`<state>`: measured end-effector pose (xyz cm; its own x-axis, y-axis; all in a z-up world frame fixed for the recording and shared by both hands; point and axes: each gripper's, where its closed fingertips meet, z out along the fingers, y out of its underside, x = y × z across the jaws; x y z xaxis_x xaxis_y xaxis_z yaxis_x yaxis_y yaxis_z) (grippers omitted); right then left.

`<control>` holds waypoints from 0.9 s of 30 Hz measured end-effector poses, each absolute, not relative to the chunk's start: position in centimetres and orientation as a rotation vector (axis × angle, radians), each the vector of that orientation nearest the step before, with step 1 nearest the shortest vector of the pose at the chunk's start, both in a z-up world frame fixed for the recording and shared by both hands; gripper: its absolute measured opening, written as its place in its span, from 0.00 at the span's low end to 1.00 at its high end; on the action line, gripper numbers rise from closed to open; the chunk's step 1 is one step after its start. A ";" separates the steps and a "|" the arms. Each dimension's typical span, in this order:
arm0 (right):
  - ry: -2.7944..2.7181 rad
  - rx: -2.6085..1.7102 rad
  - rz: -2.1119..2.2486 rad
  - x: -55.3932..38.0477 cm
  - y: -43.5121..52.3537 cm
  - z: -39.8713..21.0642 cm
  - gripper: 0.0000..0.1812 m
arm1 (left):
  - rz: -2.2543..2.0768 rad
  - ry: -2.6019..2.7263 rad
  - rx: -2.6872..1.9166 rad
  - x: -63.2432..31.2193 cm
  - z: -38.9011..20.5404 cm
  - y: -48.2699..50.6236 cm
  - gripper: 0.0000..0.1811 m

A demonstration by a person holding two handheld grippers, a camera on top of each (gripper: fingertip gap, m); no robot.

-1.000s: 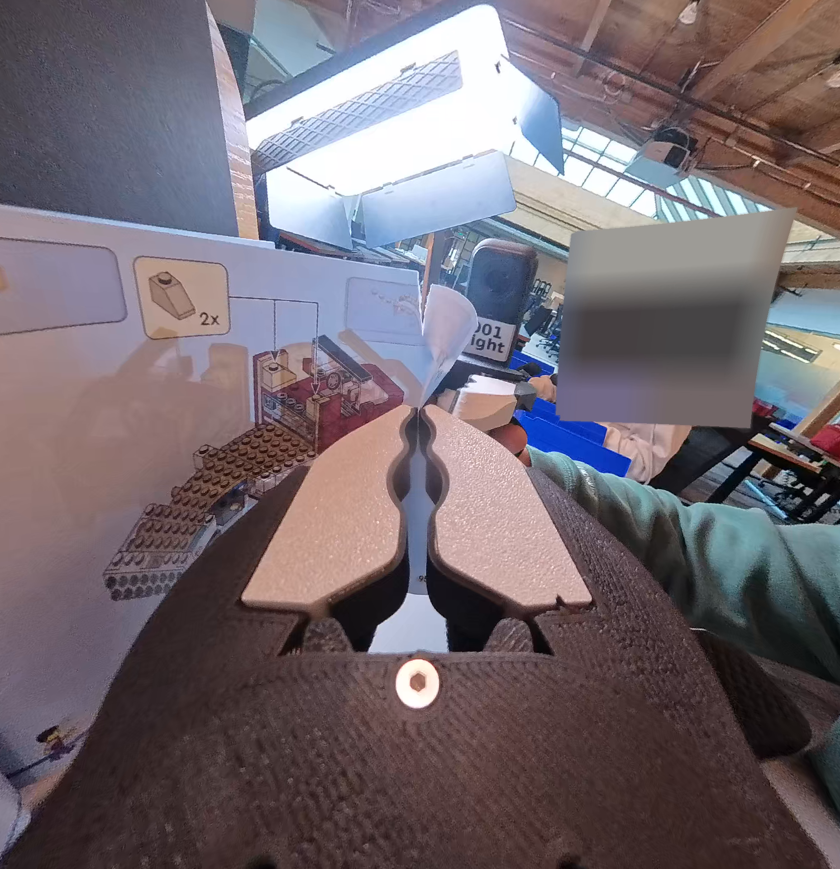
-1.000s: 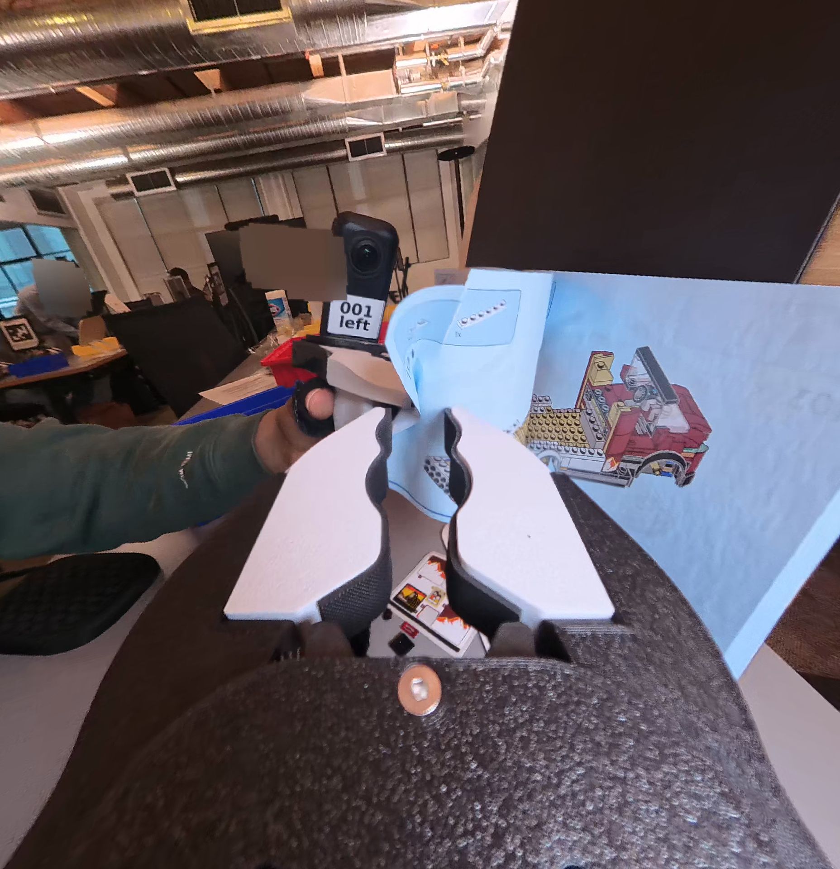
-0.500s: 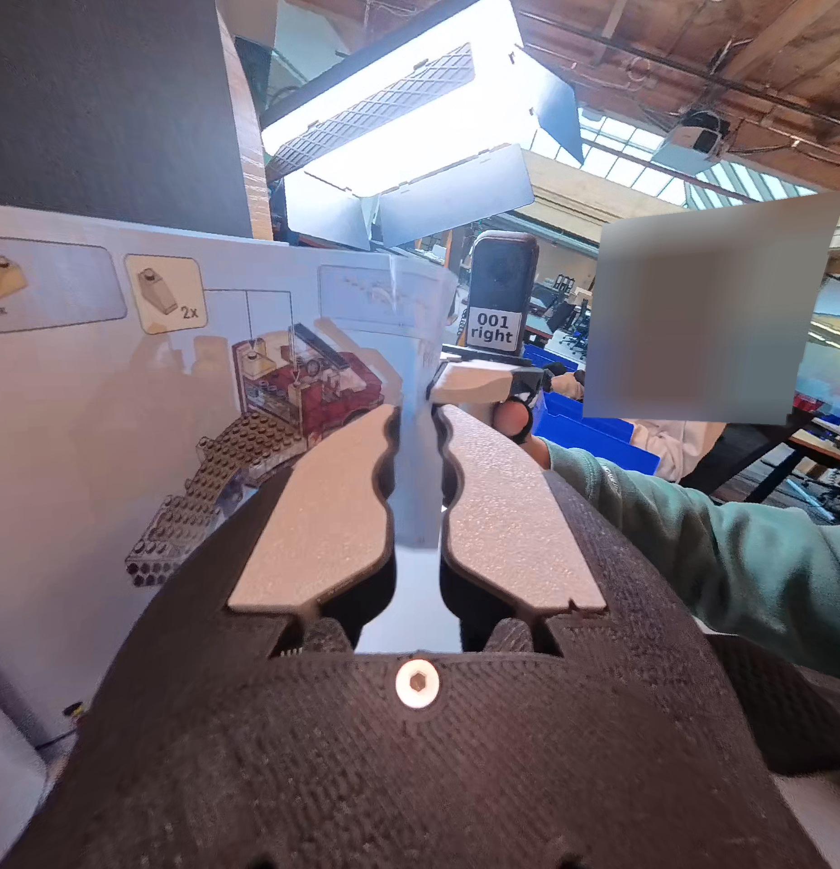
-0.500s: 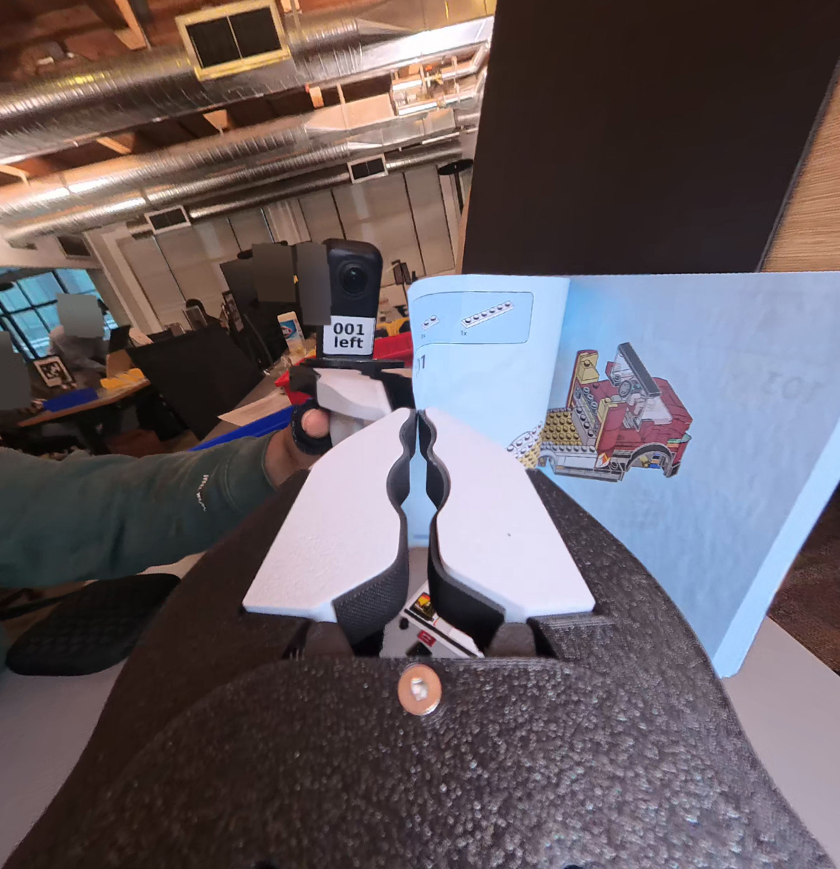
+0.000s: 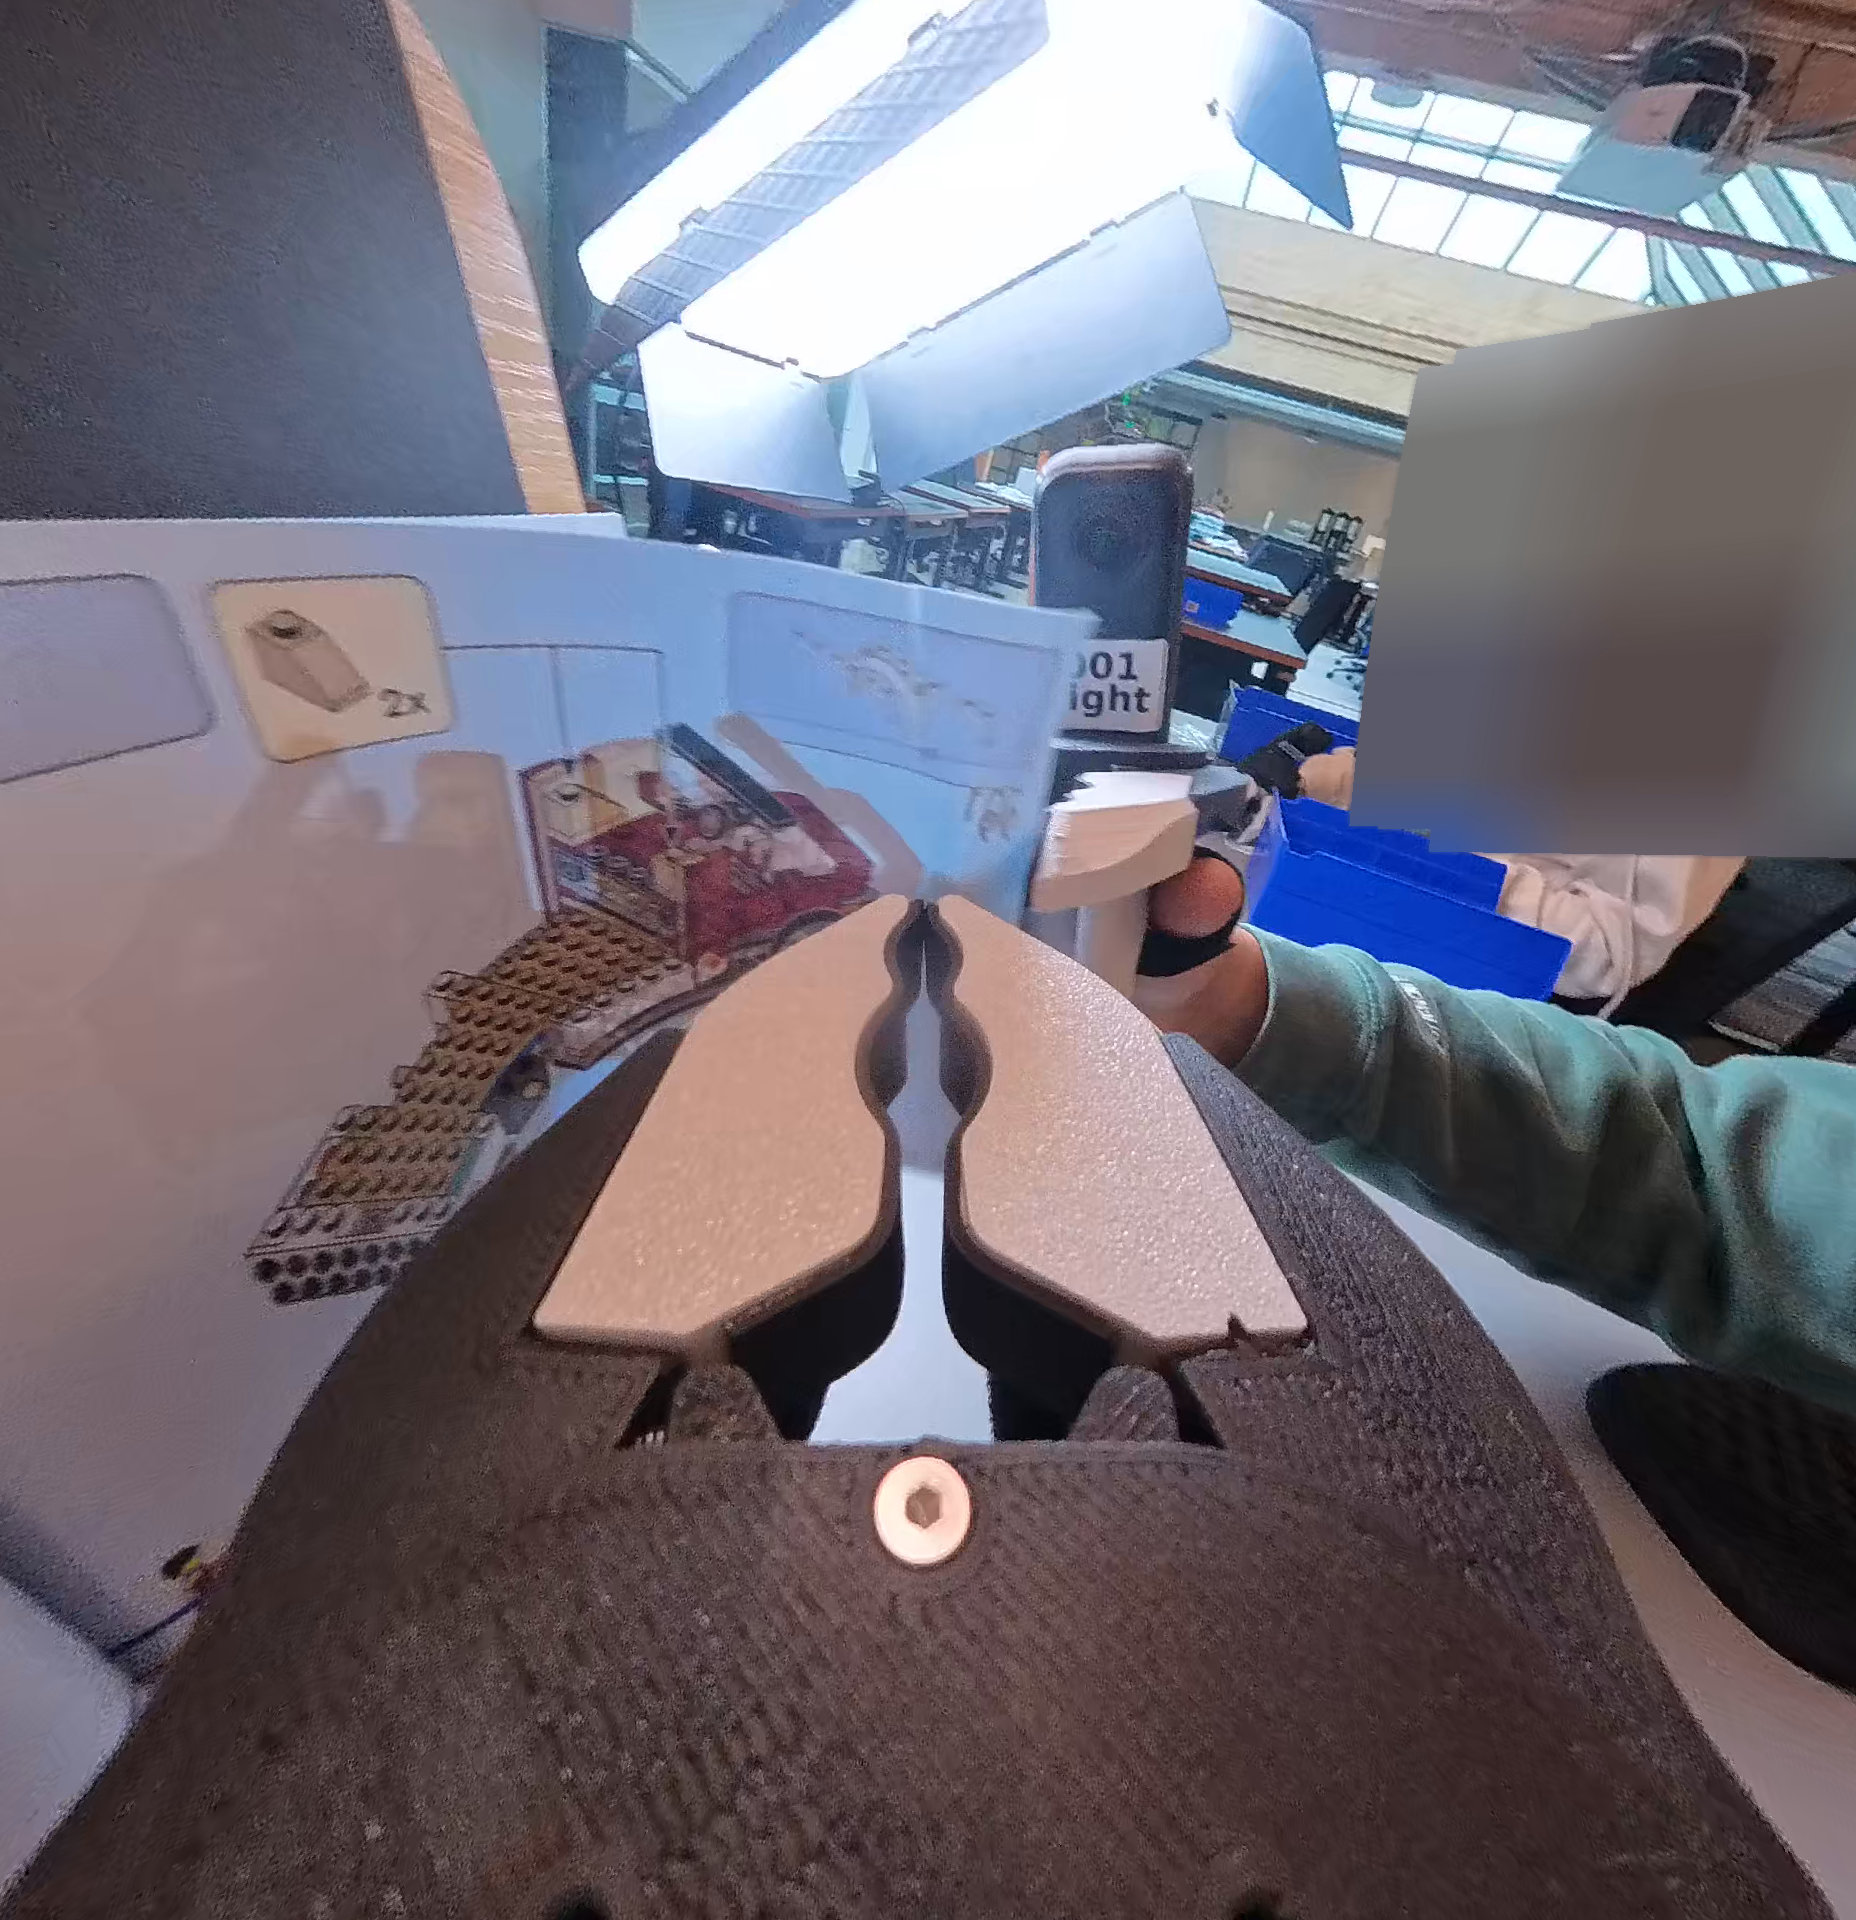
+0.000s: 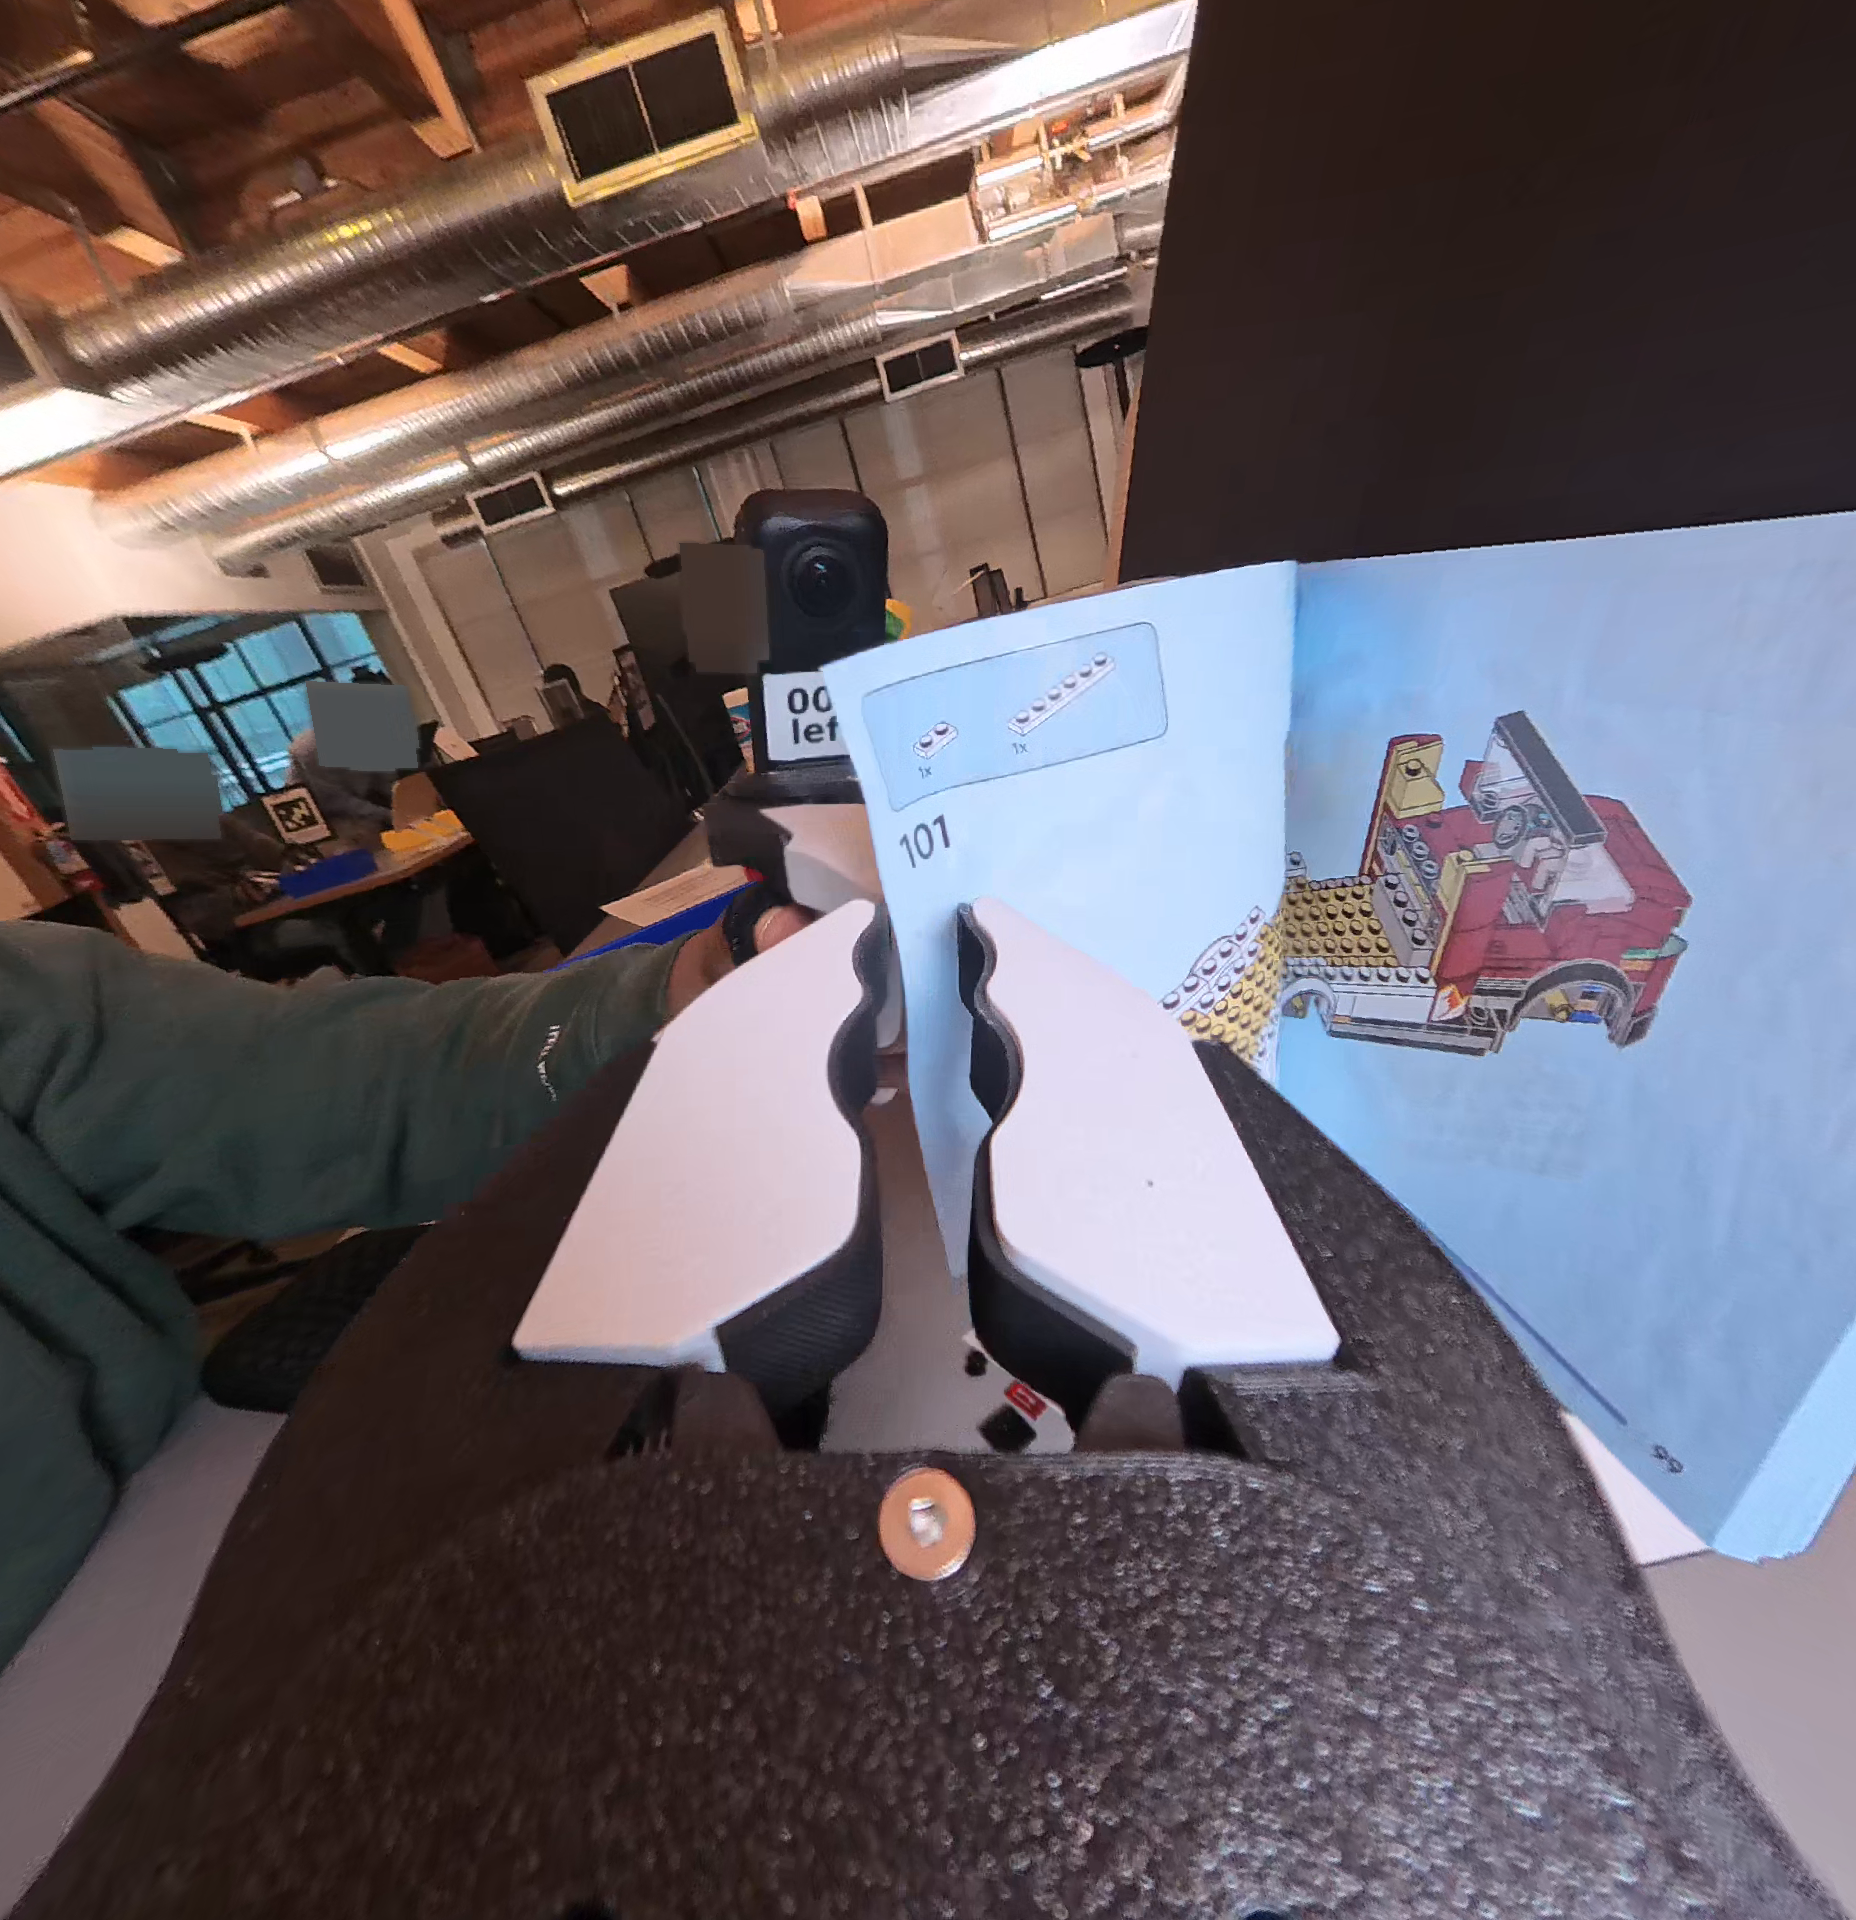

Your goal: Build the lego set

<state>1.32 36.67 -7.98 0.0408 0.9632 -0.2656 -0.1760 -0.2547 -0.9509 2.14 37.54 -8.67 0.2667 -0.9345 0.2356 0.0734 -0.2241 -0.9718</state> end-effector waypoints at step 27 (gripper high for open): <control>-0.992 -1.337 1.203 2.3 36.4 -9.6 0.07 | -1.173 0.860 -1.429 2.0 -7.1 37.2 0.06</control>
<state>2.32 36.36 -9.56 0.1555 0.9792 -0.1305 -0.0582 -0.1228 -0.9907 2.02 37.18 -7.14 0.2620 -0.9422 0.2088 0.0845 -0.1932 -0.9775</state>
